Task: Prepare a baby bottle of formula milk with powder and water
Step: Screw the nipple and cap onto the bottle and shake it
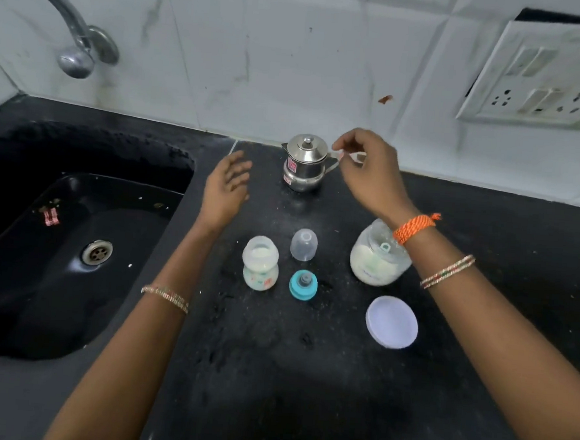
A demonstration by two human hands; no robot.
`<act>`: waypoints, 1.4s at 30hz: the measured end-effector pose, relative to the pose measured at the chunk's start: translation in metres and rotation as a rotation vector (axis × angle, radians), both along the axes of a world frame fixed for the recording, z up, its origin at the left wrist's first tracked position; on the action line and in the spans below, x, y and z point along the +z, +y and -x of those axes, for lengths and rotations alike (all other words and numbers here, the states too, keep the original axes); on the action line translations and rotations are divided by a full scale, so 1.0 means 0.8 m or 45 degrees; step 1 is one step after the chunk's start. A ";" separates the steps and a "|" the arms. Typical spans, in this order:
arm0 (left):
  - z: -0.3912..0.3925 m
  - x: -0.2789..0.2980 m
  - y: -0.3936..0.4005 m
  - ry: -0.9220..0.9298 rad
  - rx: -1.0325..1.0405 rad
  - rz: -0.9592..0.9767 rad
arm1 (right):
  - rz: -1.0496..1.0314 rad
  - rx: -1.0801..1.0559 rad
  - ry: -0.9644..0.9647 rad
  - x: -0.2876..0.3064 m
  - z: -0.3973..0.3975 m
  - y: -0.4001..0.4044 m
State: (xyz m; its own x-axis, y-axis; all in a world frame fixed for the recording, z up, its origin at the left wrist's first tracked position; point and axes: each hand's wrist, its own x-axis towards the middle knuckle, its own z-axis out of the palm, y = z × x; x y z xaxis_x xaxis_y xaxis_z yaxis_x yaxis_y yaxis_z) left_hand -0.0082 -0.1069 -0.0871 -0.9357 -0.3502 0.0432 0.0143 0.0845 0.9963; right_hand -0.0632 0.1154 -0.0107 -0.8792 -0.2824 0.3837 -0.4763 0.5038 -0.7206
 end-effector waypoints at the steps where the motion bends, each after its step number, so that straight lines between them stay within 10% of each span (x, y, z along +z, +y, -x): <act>1: -0.026 -0.009 0.001 0.008 0.033 -0.034 | 0.014 -0.005 0.011 -0.007 -0.024 0.000; 16: -0.149 -0.102 0.043 0.013 -0.317 0.323 | -0.644 0.033 -0.341 -0.141 -0.165 0.001; 25: -0.149 -0.093 0.047 0.097 -0.212 0.182 | -0.565 0.113 -0.161 -0.019 -0.143 -0.018; 34: -0.147 -0.101 0.045 0.107 -0.208 0.173 | -1.127 0.494 -0.065 0.009 -0.122 -0.090; 42: -0.142 -0.106 0.043 0.091 -0.198 0.158 | -1.421 0.222 0.065 0.010 -0.123 -0.099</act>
